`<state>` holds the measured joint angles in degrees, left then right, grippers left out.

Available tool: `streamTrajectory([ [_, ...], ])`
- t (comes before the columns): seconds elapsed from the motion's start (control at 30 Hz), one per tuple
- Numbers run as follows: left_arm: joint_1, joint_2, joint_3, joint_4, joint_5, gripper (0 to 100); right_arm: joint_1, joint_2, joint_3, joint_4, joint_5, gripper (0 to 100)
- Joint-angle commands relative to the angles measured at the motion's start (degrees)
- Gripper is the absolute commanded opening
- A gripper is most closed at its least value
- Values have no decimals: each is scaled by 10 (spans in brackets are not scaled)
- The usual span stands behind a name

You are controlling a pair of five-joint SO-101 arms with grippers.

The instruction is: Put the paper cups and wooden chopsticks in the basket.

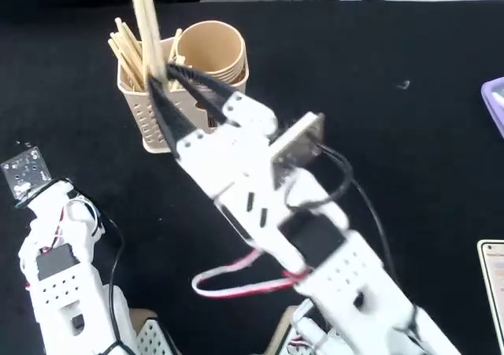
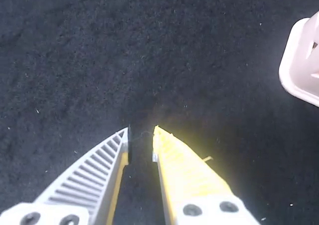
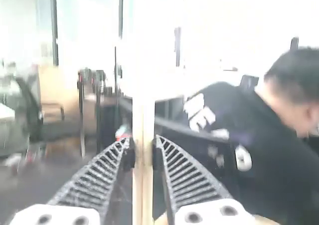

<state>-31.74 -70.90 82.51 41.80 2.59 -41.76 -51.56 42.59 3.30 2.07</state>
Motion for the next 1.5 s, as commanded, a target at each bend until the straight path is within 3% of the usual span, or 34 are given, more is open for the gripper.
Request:
streamTrajectory([
  [0.0,-3,-9,-5,-2,3,91,4,130,-73,-147,-6,11],
  [0.27,0,-9,-3,-2,3,91,63,354,-239,-147,-10,11],
  [0.63,0,-9,-3,-2,3,91,72,490,-303,-144,-6,11],
  [0.87,0,-9,-3,-2,3,91,72,490,-284,-110,-6,21],
  [1.03,0,-9,-3,-2,3,91,71,461,-311,-33,-10,137],
  [1.23,0,-9,-3,-2,3,91,66,357,-316,36,-10,123],
  [1.33,0,-9,-3,-2,3,91,66,284,-316,114,-10,110],
  [1.47,0,-9,-2,-2,3,90,69,166,-305,305,-10,33],
])
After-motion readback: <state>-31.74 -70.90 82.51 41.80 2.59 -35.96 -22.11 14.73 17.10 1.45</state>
